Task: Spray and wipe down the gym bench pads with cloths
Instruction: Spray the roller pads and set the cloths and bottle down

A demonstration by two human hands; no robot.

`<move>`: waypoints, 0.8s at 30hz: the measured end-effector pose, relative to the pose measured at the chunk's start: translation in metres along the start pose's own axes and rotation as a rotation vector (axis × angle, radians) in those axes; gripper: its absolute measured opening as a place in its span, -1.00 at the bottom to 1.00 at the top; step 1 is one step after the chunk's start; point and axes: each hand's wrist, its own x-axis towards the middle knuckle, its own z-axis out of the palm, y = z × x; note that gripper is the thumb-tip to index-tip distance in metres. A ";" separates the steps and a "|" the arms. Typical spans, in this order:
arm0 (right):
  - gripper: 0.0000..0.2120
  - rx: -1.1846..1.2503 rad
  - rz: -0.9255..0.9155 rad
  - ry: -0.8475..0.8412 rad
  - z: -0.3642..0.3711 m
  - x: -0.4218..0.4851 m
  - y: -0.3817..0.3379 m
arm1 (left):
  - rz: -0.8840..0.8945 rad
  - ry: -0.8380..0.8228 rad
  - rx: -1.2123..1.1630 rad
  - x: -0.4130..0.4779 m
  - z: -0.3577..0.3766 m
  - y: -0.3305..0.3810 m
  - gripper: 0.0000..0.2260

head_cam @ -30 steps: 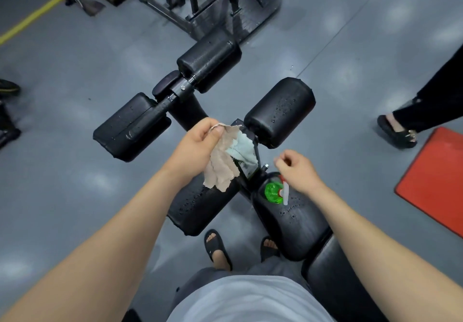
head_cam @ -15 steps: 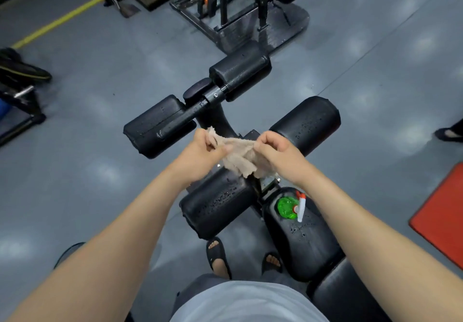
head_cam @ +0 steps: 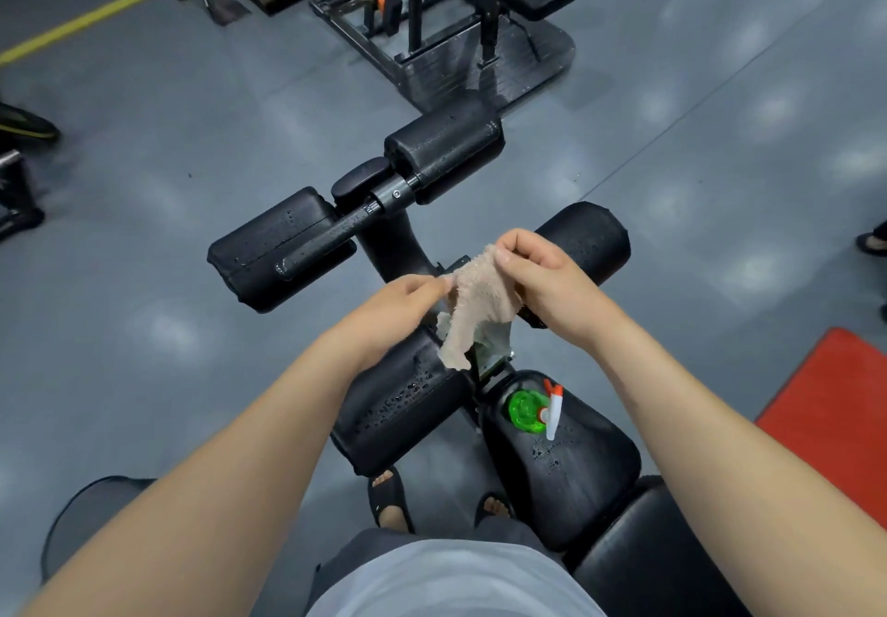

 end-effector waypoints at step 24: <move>-0.81 -0.384 0.004 -0.065 0.032 0.055 0.015 | 0.077 0.289 0.156 0.004 -0.042 0.008 -0.85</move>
